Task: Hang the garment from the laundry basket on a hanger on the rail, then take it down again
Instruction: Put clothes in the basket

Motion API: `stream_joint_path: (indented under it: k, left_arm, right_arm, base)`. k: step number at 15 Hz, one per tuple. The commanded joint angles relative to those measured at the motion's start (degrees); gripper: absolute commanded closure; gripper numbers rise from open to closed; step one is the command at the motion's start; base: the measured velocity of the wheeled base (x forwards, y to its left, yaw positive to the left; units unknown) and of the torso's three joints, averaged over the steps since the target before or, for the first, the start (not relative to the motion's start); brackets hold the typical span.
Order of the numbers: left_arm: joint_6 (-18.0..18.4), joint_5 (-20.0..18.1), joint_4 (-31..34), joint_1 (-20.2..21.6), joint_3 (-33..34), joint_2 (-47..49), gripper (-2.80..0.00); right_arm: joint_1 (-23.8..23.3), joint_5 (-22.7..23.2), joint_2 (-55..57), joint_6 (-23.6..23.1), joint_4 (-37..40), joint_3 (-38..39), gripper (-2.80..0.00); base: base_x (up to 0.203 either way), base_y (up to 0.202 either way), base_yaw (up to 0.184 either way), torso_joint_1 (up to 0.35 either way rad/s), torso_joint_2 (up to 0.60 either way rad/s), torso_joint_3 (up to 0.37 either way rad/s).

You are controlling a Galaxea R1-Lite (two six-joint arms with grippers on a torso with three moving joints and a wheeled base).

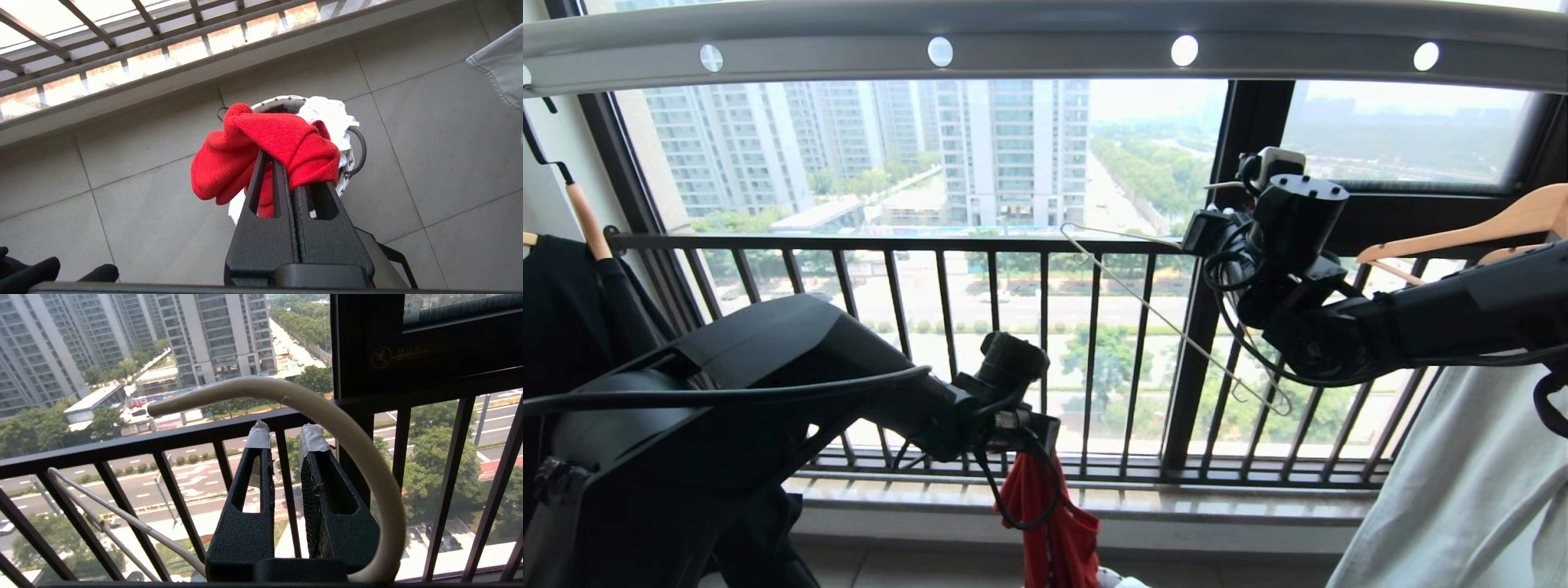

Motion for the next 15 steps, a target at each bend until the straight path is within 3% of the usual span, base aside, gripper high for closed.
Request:
stream_joint_path:
  k: [1,6,13,14,15]
  left_arm:
    - [2.1,0.0,1.9,0.0,-2.8,3.6,0.0]
    - [10.3,0.0,2.9,0.0,-4.6,7.1,0.0]
    - [14.5,-0.2,3.3,-0.1,-6.7,9.2,0.0]
    - [15.0,-0.2,3.2,-0.1,-6.7,9.8,-1.15]
    - [15.2,-0.2,3.3,-0.1,-6.5,10.0,-2.8]
  right_arm:
    - [0.0,-0.2,-0.6,0.0,-0.3,0.1,0.0]
    - [-0.2,-0.1,-1.4,0.0,-0.2,0.4,0.0]
    - [-0.2,-0.1,-2.0,-0.1,-0.1,0.7,0.0]
    - [-0.2,-0.1,-2.1,-0.1,-0.1,0.6,0.0]
    - [-0.3,-0.1,-2.3,-0.1,-0.1,0.6,0.0]
  base:
    - [0.0,0.0,0.0,0.0,0.0,0.0]
    - [0.0,0.0,0.0,0.0,0.0,0.0]
    - [0.0,0.0,0.0,0.0,0.0,0.0]
    - [0.0,0.0,0.0,0.0,0.0,0.0]
    - [0.0,0.0,0.0,0.0,0.0,0.0]
